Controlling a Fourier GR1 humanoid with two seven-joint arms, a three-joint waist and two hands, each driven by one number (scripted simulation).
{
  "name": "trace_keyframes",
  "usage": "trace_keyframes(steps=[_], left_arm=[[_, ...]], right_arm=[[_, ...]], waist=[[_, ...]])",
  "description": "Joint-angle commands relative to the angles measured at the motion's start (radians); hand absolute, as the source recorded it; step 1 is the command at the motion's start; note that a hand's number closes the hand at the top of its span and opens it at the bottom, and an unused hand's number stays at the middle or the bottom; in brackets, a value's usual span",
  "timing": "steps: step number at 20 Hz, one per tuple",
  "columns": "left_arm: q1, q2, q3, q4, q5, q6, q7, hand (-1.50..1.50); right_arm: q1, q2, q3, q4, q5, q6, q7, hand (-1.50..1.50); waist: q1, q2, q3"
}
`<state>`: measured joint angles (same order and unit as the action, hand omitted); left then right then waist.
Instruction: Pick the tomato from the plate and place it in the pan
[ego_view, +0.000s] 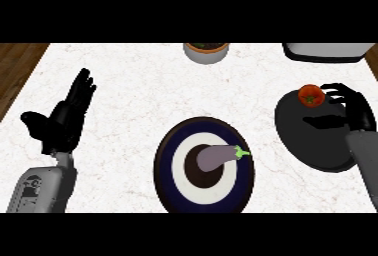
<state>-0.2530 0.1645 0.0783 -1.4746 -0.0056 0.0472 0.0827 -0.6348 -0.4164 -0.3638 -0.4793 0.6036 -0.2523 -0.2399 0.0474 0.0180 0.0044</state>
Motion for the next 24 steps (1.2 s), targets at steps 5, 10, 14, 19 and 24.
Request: trace_keyframes(steps=[5, 10, 14, 19, 24], left_arm=[[-0.035, 0.001, 0.021, 0.037, -0.010, 0.023, 0.001, 0.00], [0.021, -0.015, 0.000, 0.008, -0.014, 0.019, 0.003, 0.00], [0.002, 0.010, 0.026, 0.023, -0.008, 0.013, 0.011, 0.00], [0.074, -0.002, 0.022, -0.043, -0.012, 0.027, 0.006, 0.00], [0.071, 0.027, 0.050, -0.050, 0.005, 0.013, 0.027, 0.00]], right_arm=[[-0.031, -0.003, -0.100, 0.155, -0.098, -0.017, -0.265, -1.50], [-0.040, -0.016, -0.215, 0.119, -0.234, 0.020, -0.355, -1.50], [0.069, -0.072, -0.255, 0.079, -0.326, 0.231, -0.426, -1.50], [0.237, -0.059, -0.252, -0.038, -0.406, 0.487, -0.489, -1.50], [0.425, -0.078, -0.253, -0.274, -0.476, 0.630, -0.462, -1.50]], waist=[[-0.019, -0.004, -0.001], [-0.032, -0.012, -0.002], [-0.056, -0.020, -0.004], [-0.079, -0.032, -0.007], [-0.092, -0.036, -0.009]])
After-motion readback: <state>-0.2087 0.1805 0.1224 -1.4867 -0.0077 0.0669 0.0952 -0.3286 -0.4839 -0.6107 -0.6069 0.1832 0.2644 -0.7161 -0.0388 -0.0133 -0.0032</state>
